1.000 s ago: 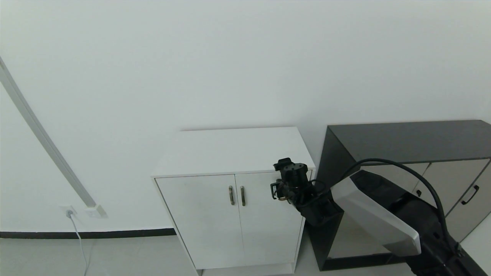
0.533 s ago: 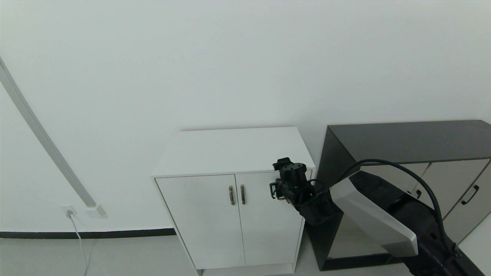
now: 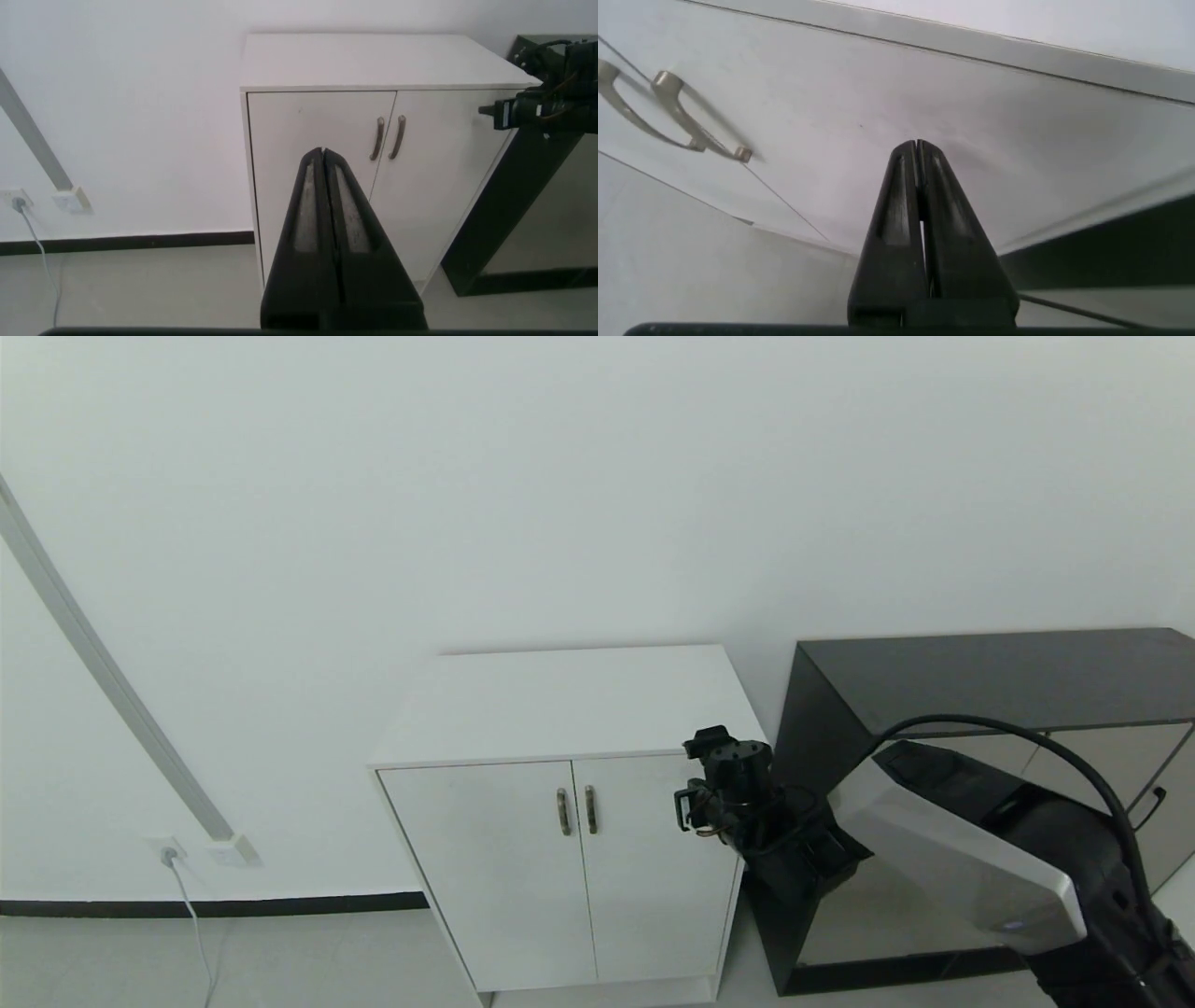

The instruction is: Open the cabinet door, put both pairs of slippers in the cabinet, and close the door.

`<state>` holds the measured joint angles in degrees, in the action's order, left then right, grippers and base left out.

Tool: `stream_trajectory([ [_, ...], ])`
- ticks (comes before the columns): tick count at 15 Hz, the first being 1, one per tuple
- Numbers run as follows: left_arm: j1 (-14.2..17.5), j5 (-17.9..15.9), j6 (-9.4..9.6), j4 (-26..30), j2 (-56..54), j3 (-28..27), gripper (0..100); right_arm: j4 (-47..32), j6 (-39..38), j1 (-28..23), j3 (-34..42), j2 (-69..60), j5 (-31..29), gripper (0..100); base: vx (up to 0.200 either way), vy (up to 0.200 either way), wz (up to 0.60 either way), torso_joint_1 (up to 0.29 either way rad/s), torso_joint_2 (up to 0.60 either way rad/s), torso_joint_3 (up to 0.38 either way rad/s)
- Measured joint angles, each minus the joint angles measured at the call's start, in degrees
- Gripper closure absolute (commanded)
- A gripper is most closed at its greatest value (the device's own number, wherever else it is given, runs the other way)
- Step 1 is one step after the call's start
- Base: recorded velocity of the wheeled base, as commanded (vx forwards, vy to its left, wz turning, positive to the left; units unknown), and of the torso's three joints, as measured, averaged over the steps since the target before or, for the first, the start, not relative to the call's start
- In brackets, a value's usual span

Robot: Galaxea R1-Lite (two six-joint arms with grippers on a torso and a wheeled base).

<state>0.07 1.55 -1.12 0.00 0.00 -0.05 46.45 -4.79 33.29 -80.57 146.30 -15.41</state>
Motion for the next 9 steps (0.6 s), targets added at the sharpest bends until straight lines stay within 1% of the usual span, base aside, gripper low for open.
stream_trajectory([
  [3, 0.0, -0.1, 0.00, 0.0, 0.0, 0.0, 100, 5.5, 0.0, -0.7, 9.2, -4.5, -0.4, 100, 0.000, 0.000, 0.00, 0.000, 0.00, 0.000],
  [4, 0.0, -0.1, 0.00, 0.0, 0.0, 0.0, 100, 6.6, 0.0, -0.9, 12.0, -6.0, -1.4, 100, 0.000, 0.000, 0.00, 0.000, 0.00, 0.000],
  [9, 0.0, -0.1, 0.00, 0.0, 0.0, 0.0, 100, 9.1, 0.0, -1.7, 21.6, -12.3, -3.8, 100, 0.000, 0.000, 0.00, 0.000, 0.00, 0.000],
])
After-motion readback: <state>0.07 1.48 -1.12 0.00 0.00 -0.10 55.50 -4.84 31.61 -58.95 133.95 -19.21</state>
